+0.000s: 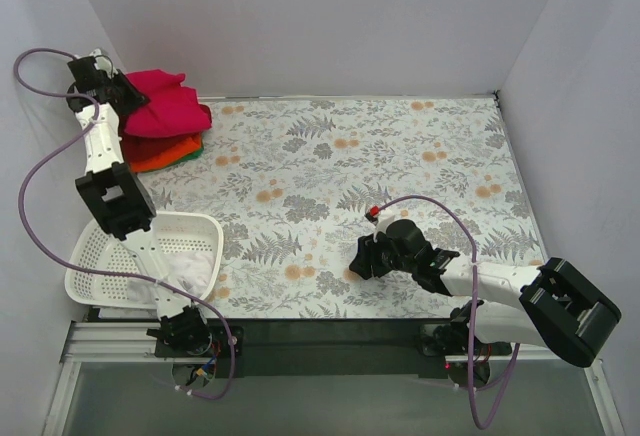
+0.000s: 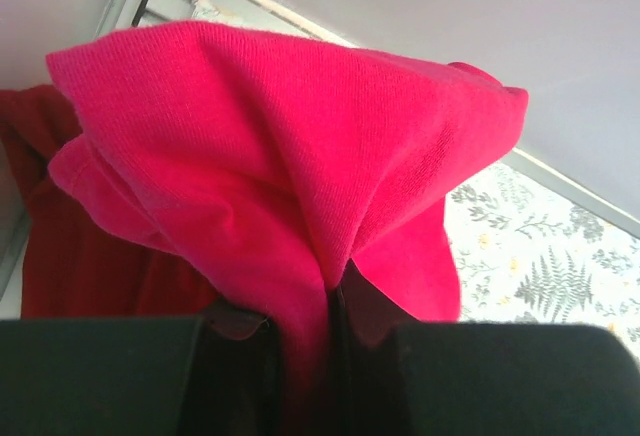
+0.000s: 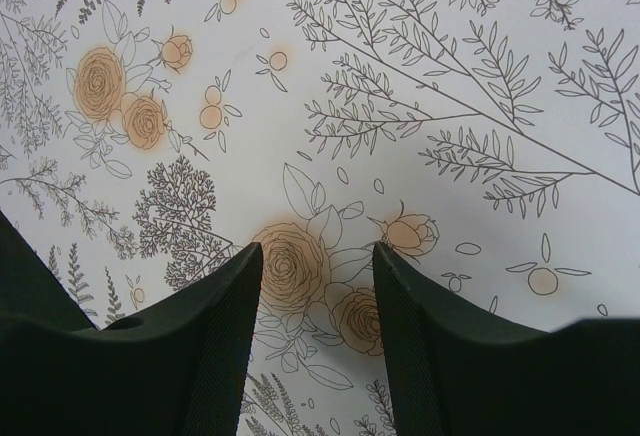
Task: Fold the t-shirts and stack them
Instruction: Neatly place the folded tshirt to the corner
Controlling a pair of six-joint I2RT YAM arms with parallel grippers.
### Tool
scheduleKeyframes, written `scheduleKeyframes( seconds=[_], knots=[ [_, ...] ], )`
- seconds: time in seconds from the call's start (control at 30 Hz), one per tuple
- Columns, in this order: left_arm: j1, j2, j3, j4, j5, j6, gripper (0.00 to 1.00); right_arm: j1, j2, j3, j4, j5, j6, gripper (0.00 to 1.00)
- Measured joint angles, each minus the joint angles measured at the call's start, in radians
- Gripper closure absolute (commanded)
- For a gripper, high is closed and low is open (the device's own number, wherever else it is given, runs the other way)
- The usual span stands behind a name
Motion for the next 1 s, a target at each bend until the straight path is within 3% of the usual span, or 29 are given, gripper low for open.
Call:
scheduleKeyframes(
  seconds=[0.13,0.23,0.27,0.3,0.33,0.37,0.77,1.0],
  knots=[
    [-0.003,0.013,-0.053,0.034,-0.031,0.01,0.91,0.0,0.007,0.0,0.01,-0.005,-0.003,0.57],
    [-0.01,0.031,-0.085,0.05,-0.08,0.027,0.69,0.0,0.015,0.0,0.022,-0.011,-0.005,0.56],
    [-0.013,0.041,-0.085,0.051,-0.098,0.033,0.55,0.0,0.015,0.0,0.022,-0.011,-0.005,0.56],
    [-0.016,0.049,-0.085,0.056,-0.118,0.04,0.27,0.0,0.015,0.0,0.023,-0.012,-0.005,0.56],
    [-0.019,0.054,-0.085,0.061,-0.138,0.048,0.1,0.0,0.015,0.0,0.023,-0.012,-0.005,0.56],
    [-0.021,0.058,-0.085,0.065,-0.156,0.044,0.05,0.0,0.015,0.0,0.023,-0.012,-0.006,0.56],
    [-0.053,0.029,-0.107,0.073,-0.391,-0.031,0.02,0.0,0.016,0.002,0.023,-0.014,-0.008,0.51],
    [-0.108,-0.281,-0.454,0.126,-0.542,-0.151,0.02,0.0,0.005,0.011,0.009,-0.008,-0.014,0.39]
  ],
)
